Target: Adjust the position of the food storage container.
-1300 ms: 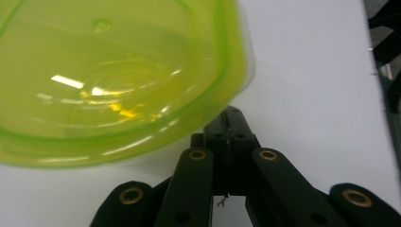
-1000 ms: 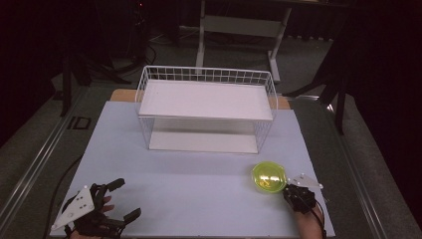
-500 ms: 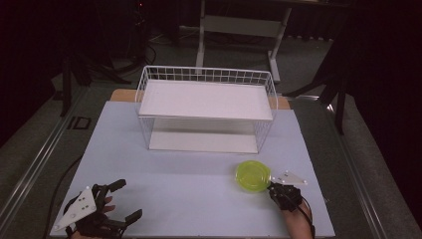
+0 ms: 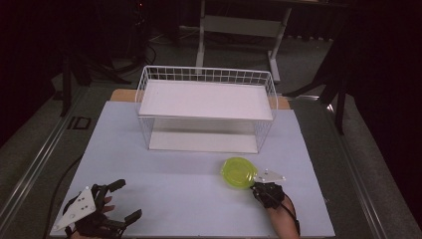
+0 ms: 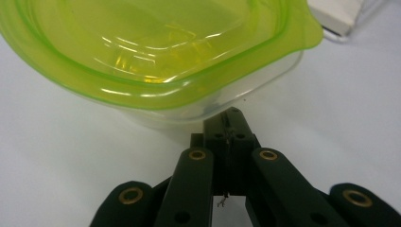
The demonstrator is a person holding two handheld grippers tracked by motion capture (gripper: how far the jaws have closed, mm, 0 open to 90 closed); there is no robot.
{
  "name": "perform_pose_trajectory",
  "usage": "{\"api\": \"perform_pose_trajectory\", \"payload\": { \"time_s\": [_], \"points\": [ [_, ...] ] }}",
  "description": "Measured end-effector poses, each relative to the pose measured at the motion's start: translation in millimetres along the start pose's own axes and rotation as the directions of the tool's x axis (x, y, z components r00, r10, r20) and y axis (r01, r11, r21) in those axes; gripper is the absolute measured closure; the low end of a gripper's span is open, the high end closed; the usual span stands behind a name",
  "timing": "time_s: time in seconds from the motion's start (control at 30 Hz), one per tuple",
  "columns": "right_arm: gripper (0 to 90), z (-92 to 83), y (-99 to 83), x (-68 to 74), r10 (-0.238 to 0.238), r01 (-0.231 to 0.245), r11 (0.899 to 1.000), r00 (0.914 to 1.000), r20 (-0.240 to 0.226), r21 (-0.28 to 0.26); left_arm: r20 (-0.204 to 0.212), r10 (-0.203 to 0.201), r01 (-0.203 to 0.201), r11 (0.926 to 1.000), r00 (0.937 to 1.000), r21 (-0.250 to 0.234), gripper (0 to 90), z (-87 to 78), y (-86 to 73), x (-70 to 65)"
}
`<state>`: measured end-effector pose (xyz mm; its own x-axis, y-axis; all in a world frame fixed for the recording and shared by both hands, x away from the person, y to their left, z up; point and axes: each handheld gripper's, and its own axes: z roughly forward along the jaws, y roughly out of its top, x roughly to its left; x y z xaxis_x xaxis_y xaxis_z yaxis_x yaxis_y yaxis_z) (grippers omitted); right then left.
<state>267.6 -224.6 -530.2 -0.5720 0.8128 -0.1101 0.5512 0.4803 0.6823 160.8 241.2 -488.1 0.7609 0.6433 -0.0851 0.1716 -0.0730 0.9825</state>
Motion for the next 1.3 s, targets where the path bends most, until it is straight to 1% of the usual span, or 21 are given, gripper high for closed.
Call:
{"api": "perform_pose_trajectory", "payload": {
  "time_s": [0.1, 0.2, 0.27, 0.33, 0.43, 0.5, 0.53, 0.6, 0.67, 0.73, 0.8, 0.87, 1.03, 1.17, 1.23, 1.3],
  "points": [
    [89.9, 3.8, 8.4, 1.6, 0.025, -0.025, 1.0, 0.9996, -0.011, -0.017, 0.001, 0.001, -0.001, 1.0, 1.0, -0.001, 0.3, -0.1, 0.2, -0.8],
    [89.9, 9.8, 16.8, 4.6, 0.015, -0.016, 1.0, 0.9998, -0.012, -0.025, 0.002, 0.003, -0.003, 1.0, 1.0, -0.001, 0.4, -0.4, 0.3, -1.1],
    [89.9, 15.2, 21.3, 5.9, 0.037, -0.037, 0.999, 0.9989, -0.028, -0.029, 0.002, -0.001, 0.001, 1.0, 1.0, -0.001, 0.4, -0.4, 0.1, -0.8],
    [89.9, 20.2, 25.6, 9.6, 0.029, -0.03, 0.999, 0.9991, -0.03, -0.029, 0.003, 0.0, 0.0, 1.0, 1.0, -0.002, 0.4, -0.6, 0.0, -0.5],
    [89.9, 26.2, 32.7, 16.2, 0.026, -0.027, 0.999, 0.9987, -0.045, -0.036, 0.007, 0.001, -0.001, 1.0, 1.0, 0.001, 0.4, -0.3, -0.2, -0.2],
    [89.9, 30.6, 38.2, 20.0, 0.042, -0.045, 0.998, 0.997, -0.064, -0.047, 0.007, 0.001, -0.001, 1.0, 1.0, 0.003, 0.4, 0.0, -0.3, -0.4],
    [89.9, 33.4, 40.9, 23.2, 0.036, -0.039, 0.998, 0.9971, -0.067, -0.046, 0.009, 0.0, 0.0, 1.0, 1.0, 0.002, 0.4, 0.0, -0.3, -0.4],
    [89.9, 38.8, 46.1, 31.0, 0.006, -0.009, 0.999, 0.9976, -0.068, -0.043, 0.009, 0.001, -0.001, 1.0, 1.0, 0.003, 0.4, -0.2, -0.4, -0.7],
    [89.9, 42.6, 48.7, 35.2, 0.004, -0.007, 0.999, 0.9966, -0.083, -0.044, 0.01, 0.003, -0.003, 1.0, 0.9999, 0.004, 0.4, -0.7, -0.5, -1.0],
    [89.9, 46.2, 50.7, 40.5, -0.003, -0.001, 0.999, 0.9963, -0.086, -0.04, 0.008, 0.004, -0.004, 1.0, 1.0, 0.004, 0.3, -1.0, -0.5, -1.0],
    [89.9, 48.9, 52.3, 43.5, -0.002, -0.002, 0.999, 0.9951, -0.098, -0.04, 0.01, 0.001, -0.001, 1.0, 0.9999, 0.005, 0.4, -1.3, -0.5, -0.6],
    [89.8, 50.7, 54.1, 46.5, -0.005, 0.0, 0.999, 0.9956, -0.094, -0.048, 0.01, 0.001, -0.001, 1.0, 0.9999, 0.003, 0.4, -1.5, -0.4, -0.7],
    [89.8, 57.4, 62.4, 50.8, 0.007, -0.013, 0.998, 0.9941, -0.108, -0.053, 0.012, -0.001, 0.001, 1.0, 0.9999, 0.005, 0.4, -1.2, -0.7, -1.6],
    [89.8, 63.8, 69.0, 55.4, 0.006, -0.013, 0.998, 0.9933, -0.115, -0.061, 0.014, -0.003, 0.003, 1.0, 0.9999, 0.005, 0.4, -0.9, -0.9, -1.6],
    [89.1, 66.4, 71.0, 58.3, 0.004, -0.012, 0.998, 0.9943, -0.106, -0.07, 0.016, -0.005, 0.005, 1.0, 0.9999, 0.005, 0.3, -1.0, -1.0, -1.4],
    [87.4, 69.0, 72.9, 60.5, 0.008, -0.017, 0.997, 0.9929, -0.119, -0.074, 0.017, -0.003, 0.003, 1.0, 0.9999, 0.004, 0.4, -1.4, -0.9, -1.1]
  ]
}}
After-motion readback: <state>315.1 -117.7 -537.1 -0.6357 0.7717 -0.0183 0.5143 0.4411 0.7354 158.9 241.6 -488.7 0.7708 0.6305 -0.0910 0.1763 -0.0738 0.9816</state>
